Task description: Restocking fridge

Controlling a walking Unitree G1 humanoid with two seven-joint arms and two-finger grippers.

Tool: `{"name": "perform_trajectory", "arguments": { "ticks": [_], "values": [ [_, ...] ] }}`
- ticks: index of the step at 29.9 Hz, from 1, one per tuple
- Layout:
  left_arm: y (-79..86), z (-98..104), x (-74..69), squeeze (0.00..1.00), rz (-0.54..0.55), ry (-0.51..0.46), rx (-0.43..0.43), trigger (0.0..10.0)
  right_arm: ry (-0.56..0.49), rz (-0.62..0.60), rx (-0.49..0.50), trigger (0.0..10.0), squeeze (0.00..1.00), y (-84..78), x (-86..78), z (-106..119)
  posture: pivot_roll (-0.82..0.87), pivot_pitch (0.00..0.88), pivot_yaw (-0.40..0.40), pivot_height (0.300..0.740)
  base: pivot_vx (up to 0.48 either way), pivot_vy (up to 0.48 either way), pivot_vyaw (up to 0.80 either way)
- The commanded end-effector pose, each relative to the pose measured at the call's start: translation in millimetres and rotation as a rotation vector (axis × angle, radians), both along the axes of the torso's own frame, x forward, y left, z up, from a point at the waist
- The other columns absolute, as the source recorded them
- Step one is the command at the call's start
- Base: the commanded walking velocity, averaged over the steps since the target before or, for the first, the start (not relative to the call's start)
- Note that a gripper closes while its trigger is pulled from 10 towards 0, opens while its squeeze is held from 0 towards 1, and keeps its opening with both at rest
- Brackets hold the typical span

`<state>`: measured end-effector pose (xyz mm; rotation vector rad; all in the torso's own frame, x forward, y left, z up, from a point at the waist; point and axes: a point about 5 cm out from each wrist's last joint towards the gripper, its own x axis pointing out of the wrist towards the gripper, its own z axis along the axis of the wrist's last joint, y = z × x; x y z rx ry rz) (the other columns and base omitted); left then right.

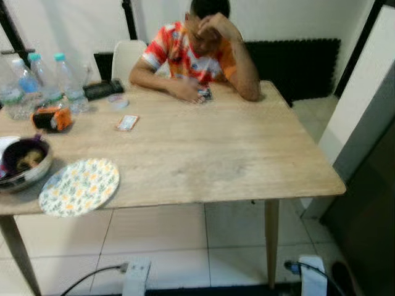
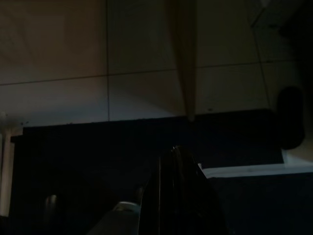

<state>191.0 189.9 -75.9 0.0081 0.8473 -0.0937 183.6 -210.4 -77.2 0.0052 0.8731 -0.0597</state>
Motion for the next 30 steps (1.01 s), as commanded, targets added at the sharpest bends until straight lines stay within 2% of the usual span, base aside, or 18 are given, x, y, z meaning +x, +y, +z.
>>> {"name": "perform_trajectory", "arguments": {
  "ticks": [1, 12, 20, 24, 30],
  "values": [
    [2.9, -2.2, -4.9, 0.0, -0.009, 0.017, 0.01, 10.0, 0.013, 0.003, 0.012, 10.0, 0.0, 3.1, -4.8, -2.9, 0.01, 0.043, -0.008, 0.74, 0.0, 0.0, 0.0],
    [6.3, -1.5, -4.5, 0.0, -0.004, 0.012, 0.024, 10.0, 0.019, 0.012, 0.016, 10.0, 0.0, 6.1, -2.4, -2.6, 0.02, 0.011, -0.015, 0.74, 0.0, 0.0, 0.0],
    [6.1, 3.7, 7.0, 0.0, -0.006, 0.0, 0.028, 10.0, 0.023, 0.014, 0.023, 10.0, 0.0, 11.2, 9.7, 1.3, 0.04, 0.0, -0.016, 0.74, 0.0, 0.0, 0.0],
    [8.8, 8.8, 16.8, 0.0, -0.016, -0.006, 0.042, 10.0, 0.007, 0.026, 0.018, 10.0, 0.0, 14.5, 21.2, 6.5, 0.05, 0.0, -0.025, 0.74, 0.0, 0.0, 0.0],
    [12.9, 11.4, 20.8, 0.0, 0.009, -0.012, 0.05, 10.0, 0.0, 0.012, 0.019, 10.0, 0.0, 13.2, 26.1, 9.1, 0.07, 0.0, -0.052, 0.74, 0.0, 0.0, 0.0]
  ]
}}
